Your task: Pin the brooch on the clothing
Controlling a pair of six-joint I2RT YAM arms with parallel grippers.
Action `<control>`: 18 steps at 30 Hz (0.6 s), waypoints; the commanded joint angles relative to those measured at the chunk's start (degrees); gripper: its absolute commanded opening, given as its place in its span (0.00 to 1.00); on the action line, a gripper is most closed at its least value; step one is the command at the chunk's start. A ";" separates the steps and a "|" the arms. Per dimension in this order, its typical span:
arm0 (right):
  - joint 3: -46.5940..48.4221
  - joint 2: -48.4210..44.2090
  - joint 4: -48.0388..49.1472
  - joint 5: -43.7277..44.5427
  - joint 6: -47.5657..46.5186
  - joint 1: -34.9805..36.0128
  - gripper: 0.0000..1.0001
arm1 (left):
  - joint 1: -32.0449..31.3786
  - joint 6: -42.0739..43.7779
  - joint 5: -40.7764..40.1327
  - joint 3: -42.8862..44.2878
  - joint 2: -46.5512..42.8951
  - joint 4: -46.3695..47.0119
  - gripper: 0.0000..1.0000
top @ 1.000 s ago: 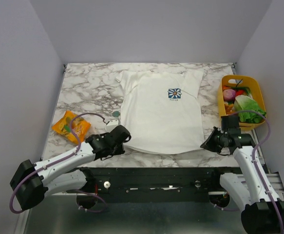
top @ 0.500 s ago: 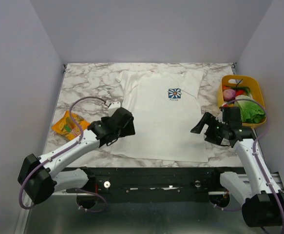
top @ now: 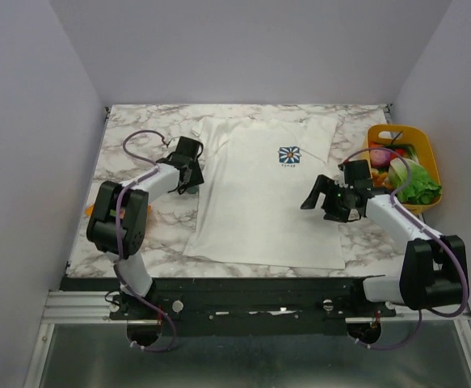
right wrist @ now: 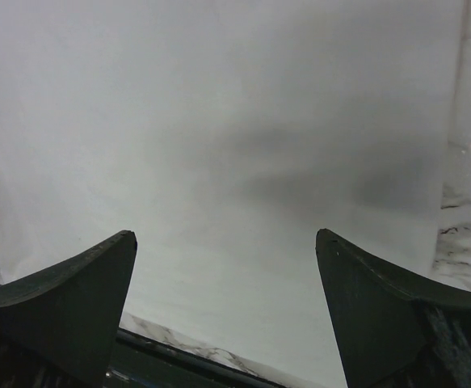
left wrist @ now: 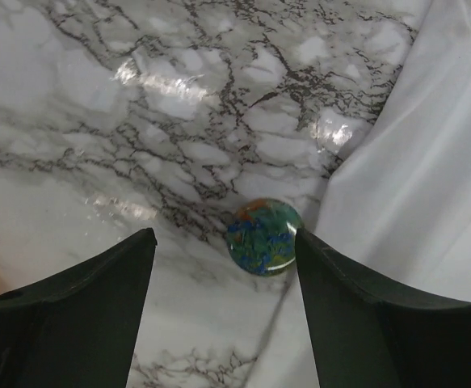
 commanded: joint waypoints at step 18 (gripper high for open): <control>4.43 10.36 5.98 -1.84 -3.57 1.36 1.00 | -0.09 5.03 3.49 2.13 8.60 -1.72 0.62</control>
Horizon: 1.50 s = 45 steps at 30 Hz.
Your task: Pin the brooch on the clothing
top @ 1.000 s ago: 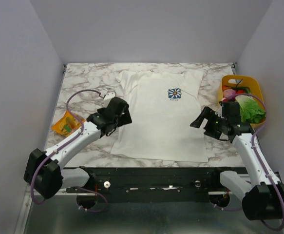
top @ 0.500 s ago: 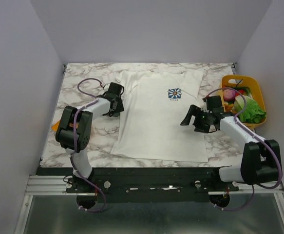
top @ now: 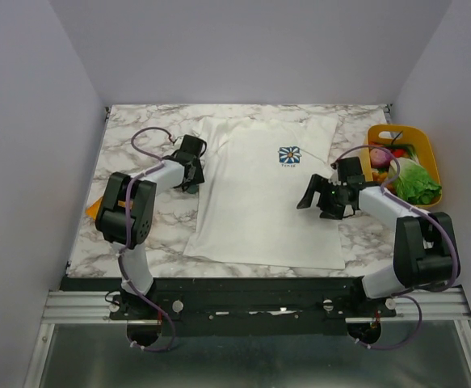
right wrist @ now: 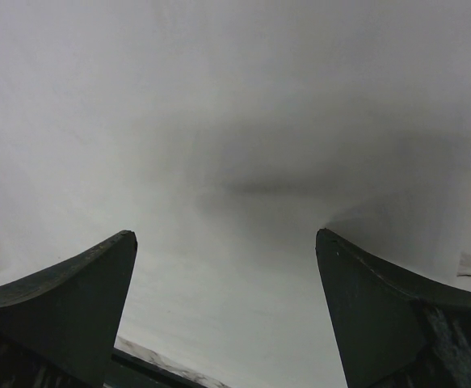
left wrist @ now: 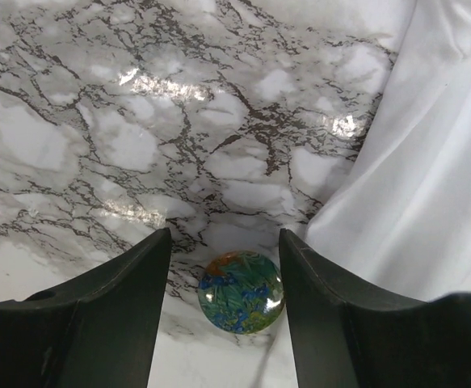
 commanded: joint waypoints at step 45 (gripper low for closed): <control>-0.87 -2.35 2.84 -3.95 -5.28 0.12 1.00 | -6.23 16.76 -4.36 65.65 31.62 -9.30 0.64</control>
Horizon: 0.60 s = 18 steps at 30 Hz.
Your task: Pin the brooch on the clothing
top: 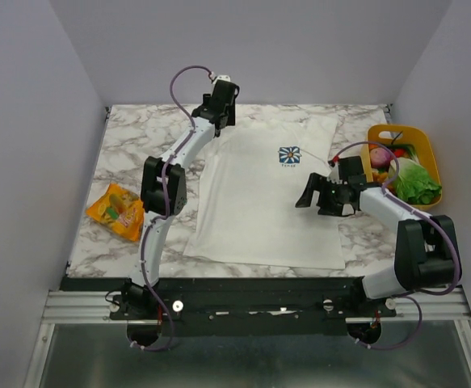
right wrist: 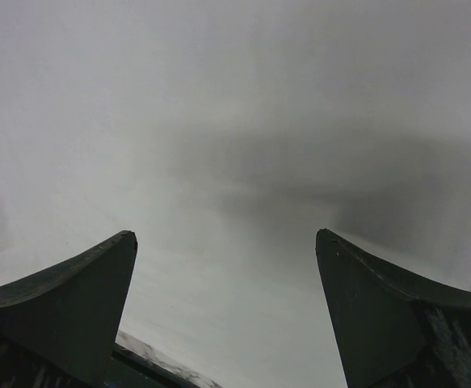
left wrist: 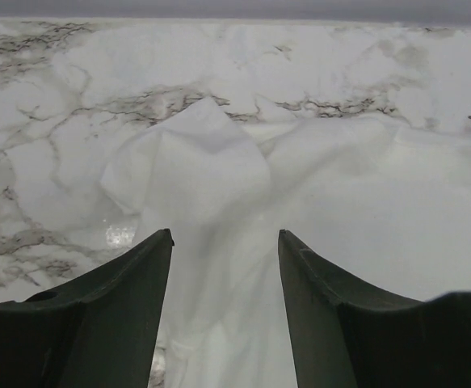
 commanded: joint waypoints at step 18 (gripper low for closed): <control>-1.60 -0.01 1.58 -2.08 -1.17 0.12 1.00 | -2.68 6.38 -12.22 16.47 17.63 5.71 0.52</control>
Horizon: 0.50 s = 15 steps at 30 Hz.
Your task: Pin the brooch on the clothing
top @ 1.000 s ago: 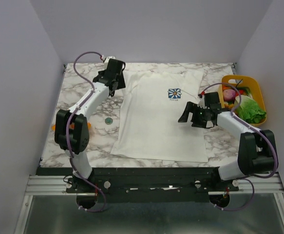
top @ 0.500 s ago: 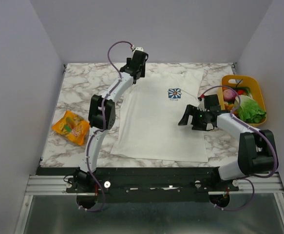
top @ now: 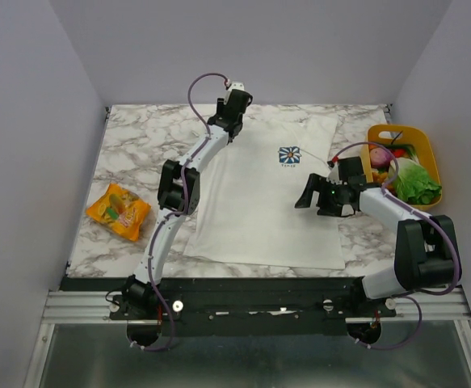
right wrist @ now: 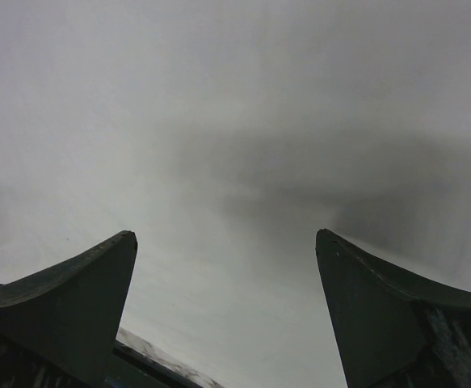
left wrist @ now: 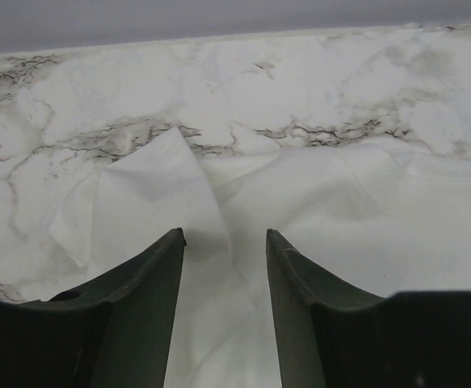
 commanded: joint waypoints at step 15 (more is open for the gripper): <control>-1.91 -1.15 1.32 -0.10 -1.45 0.20 1.00 | 4.25 -2.78 1.27 0.97 1.17 1.99 0.28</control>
